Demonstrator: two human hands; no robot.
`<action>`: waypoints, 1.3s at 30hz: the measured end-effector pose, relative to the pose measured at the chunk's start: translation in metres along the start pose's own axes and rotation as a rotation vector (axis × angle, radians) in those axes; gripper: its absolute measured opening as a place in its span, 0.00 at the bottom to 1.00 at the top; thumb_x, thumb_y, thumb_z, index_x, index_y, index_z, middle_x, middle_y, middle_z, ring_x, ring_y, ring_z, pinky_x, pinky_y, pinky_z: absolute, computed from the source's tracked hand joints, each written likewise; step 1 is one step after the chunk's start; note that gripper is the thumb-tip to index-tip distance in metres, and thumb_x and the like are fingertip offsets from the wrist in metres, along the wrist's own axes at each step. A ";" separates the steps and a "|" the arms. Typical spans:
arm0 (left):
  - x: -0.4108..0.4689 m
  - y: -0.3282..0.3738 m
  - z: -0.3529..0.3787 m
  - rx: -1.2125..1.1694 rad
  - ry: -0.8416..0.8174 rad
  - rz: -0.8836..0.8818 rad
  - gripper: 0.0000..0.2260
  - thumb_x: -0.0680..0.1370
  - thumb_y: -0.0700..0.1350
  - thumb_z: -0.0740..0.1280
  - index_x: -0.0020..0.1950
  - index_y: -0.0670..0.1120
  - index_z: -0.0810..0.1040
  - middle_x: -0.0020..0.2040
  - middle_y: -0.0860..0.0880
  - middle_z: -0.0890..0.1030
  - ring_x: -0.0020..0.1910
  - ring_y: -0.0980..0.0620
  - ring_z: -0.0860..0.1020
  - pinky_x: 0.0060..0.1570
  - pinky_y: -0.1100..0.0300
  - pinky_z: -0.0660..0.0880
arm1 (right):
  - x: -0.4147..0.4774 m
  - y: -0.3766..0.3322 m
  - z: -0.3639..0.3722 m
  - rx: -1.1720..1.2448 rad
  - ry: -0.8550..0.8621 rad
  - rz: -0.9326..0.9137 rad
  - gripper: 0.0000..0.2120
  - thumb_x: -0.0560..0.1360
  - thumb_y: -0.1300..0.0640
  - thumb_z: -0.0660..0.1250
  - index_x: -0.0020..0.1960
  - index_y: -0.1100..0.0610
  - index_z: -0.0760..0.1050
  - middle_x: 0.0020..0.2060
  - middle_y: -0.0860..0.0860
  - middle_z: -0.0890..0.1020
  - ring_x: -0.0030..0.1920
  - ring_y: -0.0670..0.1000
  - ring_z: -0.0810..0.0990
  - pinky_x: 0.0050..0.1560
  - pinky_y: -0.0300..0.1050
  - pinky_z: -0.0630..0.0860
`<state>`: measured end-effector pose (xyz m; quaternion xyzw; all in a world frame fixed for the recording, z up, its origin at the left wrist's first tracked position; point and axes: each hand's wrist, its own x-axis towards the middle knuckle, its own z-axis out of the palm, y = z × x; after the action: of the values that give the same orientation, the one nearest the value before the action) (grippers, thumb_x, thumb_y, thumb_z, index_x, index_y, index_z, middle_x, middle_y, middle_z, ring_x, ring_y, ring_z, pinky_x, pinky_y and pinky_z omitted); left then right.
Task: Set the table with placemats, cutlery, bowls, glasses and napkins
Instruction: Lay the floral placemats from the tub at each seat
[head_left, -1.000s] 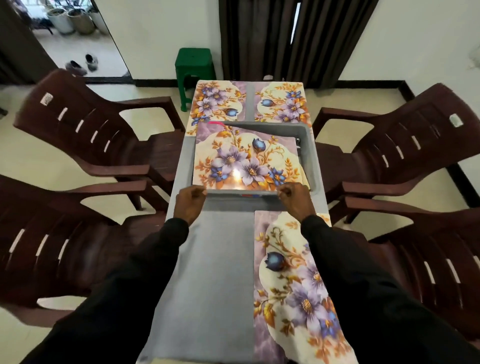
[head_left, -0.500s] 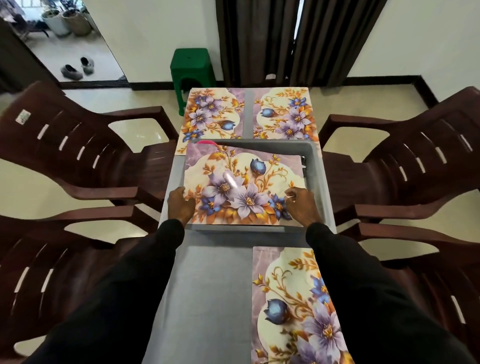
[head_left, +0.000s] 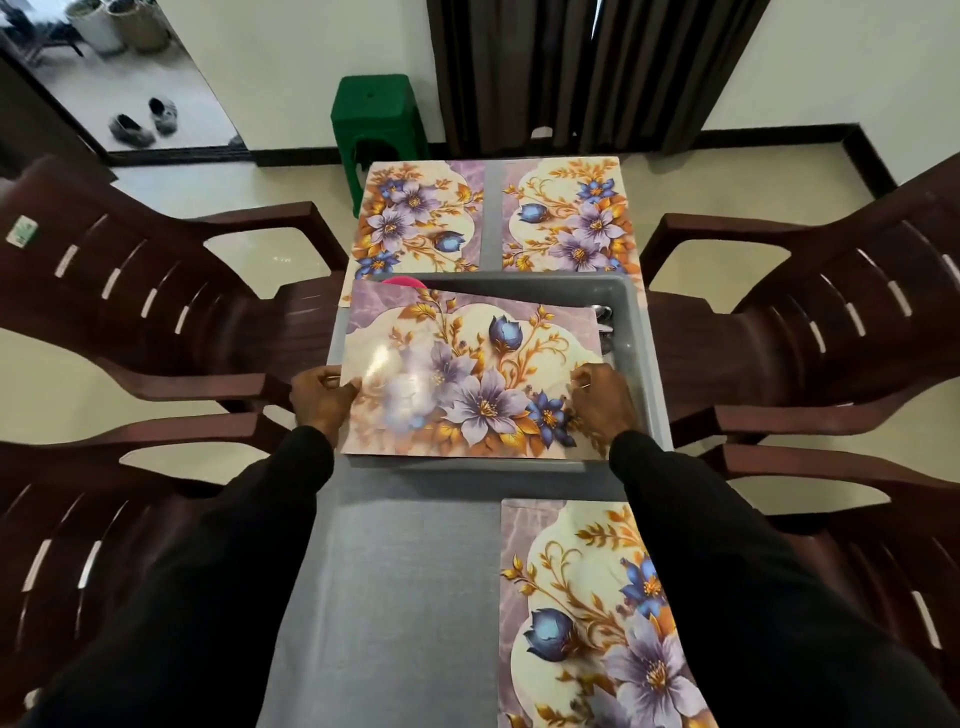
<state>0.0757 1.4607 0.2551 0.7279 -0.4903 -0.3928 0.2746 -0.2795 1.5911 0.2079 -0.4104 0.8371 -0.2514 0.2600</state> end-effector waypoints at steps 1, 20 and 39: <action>0.002 -0.003 -0.006 -0.001 0.009 -0.007 0.12 0.75 0.37 0.77 0.57 0.36 0.83 0.50 0.44 0.83 0.48 0.47 0.80 0.48 0.57 0.76 | 0.003 0.000 0.001 0.001 0.004 0.019 0.08 0.78 0.62 0.64 0.54 0.58 0.81 0.50 0.55 0.84 0.51 0.55 0.83 0.50 0.50 0.82; 0.009 -0.070 -0.098 -0.221 -0.121 -0.275 0.06 0.80 0.35 0.69 0.56 0.39 0.78 0.52 0.40 0.80 0.39 0.46 0.78 0.40 0.54 0.75 | 0.028 -0.050 0.016 0.390 -0.060 0.156 0.15 0.72 0.61 0.77 0.31 0.61 0.75 0.22 0.46 0.77 0.23 0.42 0.74 0.25 0.36 0.67; -0.068 -0.145 -0.183 -0.369 -0.288 -0.324 0.11 0.78 0.34 0.72 0.60 0.35 0.80 0.57 0.35 0.83 0.43 0.42 0.83 0.49 0.47 0.81 | -0.191 -0.044 -0.027 0.439 0.050 0.165 0.13 0.71 0.60 0.78 0.35 0.67 0.79 0.32 0.57 0.81 0.34 0.51 0.78 0.37 0.47 0.71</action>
<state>0.2878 1.5794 0.2611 0.6713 -0.3217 -0.6135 0.2634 -0.1715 1.7290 0.2990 -0.2679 0.7993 -0.4155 0.3417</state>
